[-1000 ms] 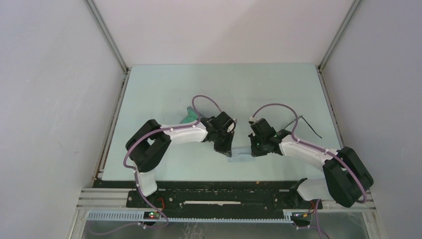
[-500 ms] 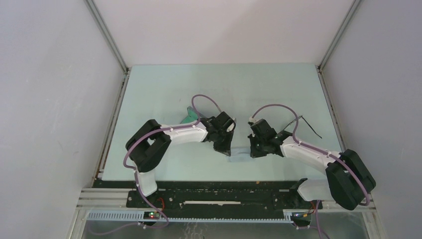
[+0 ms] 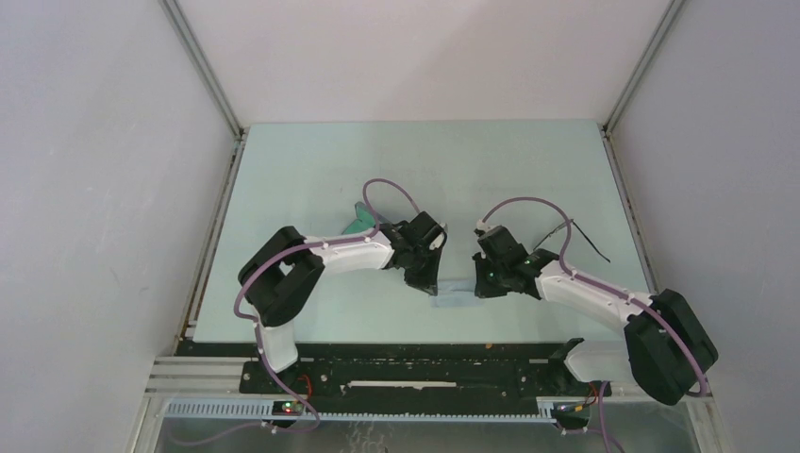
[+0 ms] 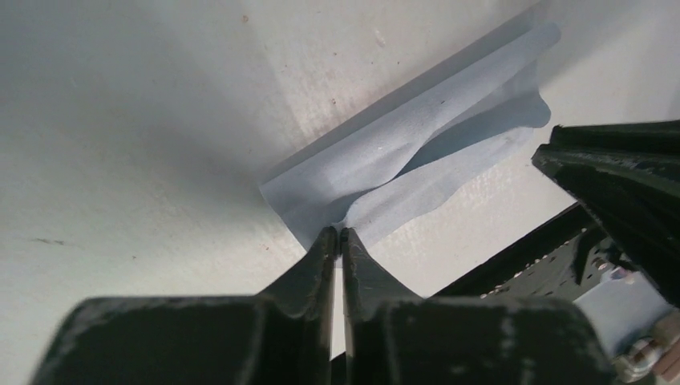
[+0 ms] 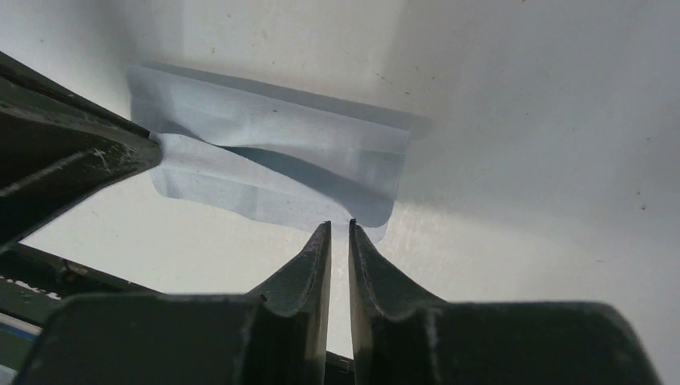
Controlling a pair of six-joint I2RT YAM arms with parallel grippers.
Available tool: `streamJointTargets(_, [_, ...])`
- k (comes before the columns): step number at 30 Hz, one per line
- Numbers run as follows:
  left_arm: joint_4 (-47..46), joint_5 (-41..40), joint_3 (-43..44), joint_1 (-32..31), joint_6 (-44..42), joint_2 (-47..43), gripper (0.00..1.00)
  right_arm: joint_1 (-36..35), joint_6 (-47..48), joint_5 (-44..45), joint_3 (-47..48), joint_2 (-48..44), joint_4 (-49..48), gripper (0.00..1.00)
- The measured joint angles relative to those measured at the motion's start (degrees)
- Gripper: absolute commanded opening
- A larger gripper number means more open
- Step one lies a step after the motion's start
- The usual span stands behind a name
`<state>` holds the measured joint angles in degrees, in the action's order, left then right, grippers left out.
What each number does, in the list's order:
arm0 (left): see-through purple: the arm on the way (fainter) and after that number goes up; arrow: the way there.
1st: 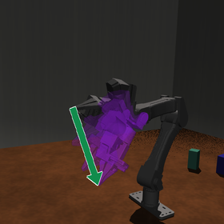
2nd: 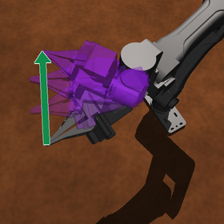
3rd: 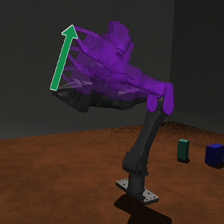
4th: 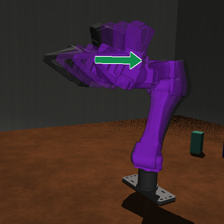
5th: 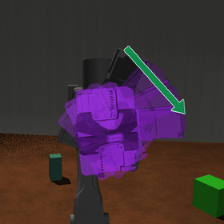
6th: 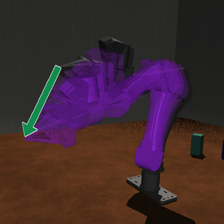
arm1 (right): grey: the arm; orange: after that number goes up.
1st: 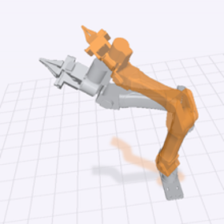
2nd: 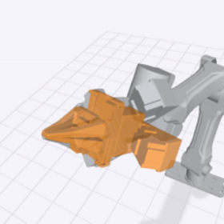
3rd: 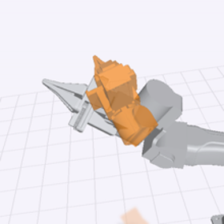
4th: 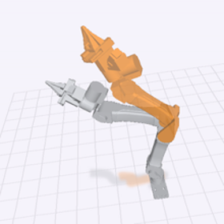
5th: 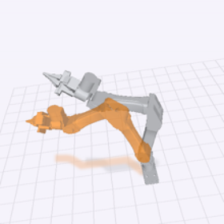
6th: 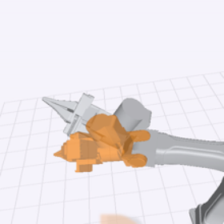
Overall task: Organize the sunglasses
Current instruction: Fold the glasses cleaning cloth at the center of the board.
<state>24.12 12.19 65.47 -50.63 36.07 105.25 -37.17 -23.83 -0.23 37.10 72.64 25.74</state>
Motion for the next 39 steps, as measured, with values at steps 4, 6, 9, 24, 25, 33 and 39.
streamJointTargets(4, [0.5, -0.6, 0.0, -0.1, -0.1, 0.0, 0.31, 1.9, -0.7, 0.1, -0.1, -1.8, 0.0, 0.22])
streamJointTargets(6, [1.0, -1.4, 0.0, -0.1, -0.1, 0.0, 0.32, 3.4, -0.9, -0.4, -0.2, -3.2, -0.1, 0.21])
streamJointTargets(9, [2.1, -2.6, 0.0, -0.1, 0.0, -0.2, 0.32, 7.0, -1.2, -2.5, -0.2, -4.9, -0.9, 0.19])
streamJointTargets(24, [-1.5, -1.8, 0.0, -0.2, 1.2, -6.3, 0.24, 6.5, -2.7, -9.6, -0.2, 0.9, -3.8, 0.14])
streamJointTargets(25, [-2.2, -1.2, 0.1, -0.2, 1.5, -5.7, 0.22, 6.1, -2.8, -9.5, -0.2, 1.6, -3.8, 0.14])
streamJointTargets(33, [-3.4, 1.9, 0.0, -0.3, 1.5, -0.9, 0.21, 5.0, -3.8, -9.0, -0.6, 3.3, -4.3, 0.13])
streamJointTargets(39, [-3.6, 2.4, -1.8, -0.9, 1.4, -1.5, 0.19, 4.7, -4.8, -8.0, -1.6, 3.3, -4.3, 0.12])
